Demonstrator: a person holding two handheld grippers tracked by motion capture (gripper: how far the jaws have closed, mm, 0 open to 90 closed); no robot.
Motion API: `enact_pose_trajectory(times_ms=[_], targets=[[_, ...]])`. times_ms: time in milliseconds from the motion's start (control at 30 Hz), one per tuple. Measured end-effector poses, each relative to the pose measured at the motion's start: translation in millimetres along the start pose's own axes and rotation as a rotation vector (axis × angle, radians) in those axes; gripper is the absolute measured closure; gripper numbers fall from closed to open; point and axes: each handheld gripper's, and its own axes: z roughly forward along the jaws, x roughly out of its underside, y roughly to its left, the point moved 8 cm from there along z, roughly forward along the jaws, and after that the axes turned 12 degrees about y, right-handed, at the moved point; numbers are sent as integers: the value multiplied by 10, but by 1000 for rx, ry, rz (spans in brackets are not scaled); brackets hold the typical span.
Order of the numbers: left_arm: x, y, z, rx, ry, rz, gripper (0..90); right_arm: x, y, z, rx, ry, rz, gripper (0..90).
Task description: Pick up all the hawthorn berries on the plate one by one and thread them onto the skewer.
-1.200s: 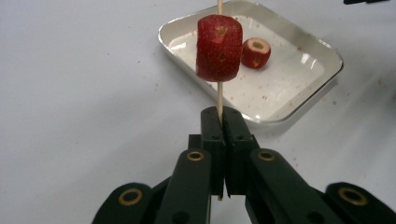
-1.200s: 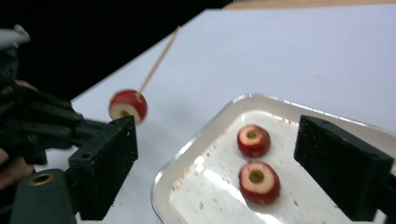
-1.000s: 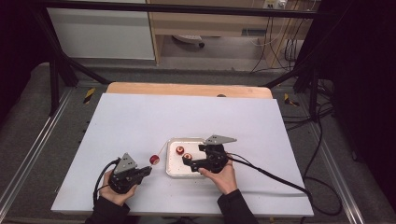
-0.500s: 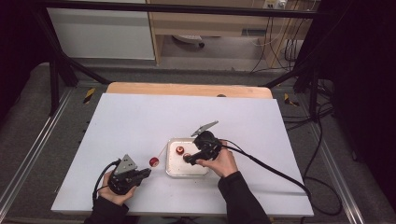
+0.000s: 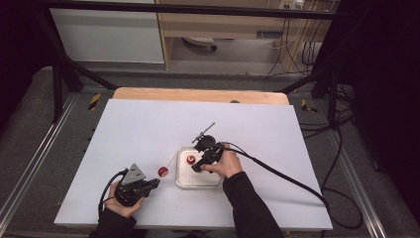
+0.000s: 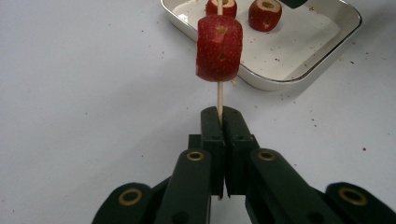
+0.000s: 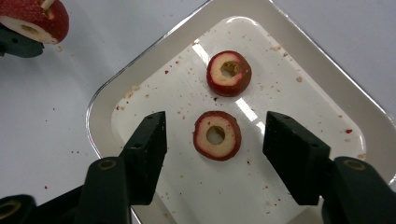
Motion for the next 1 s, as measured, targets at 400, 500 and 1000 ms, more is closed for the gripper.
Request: enact_pose_trajectory(times_ms=[400, 500, 1000], targets=[[2, -2, -1, -1, 0, 1, 883, -21, -49, 143, -5, 57, 12, 547], [2, -2, 1, -2, 1, 1, 883, -15, -55, 159, -8, 69, 22, 562], [4, -3, 6, -3, 4, 4, 883, -16, -46, 174, -30, 81, 55, 617]])
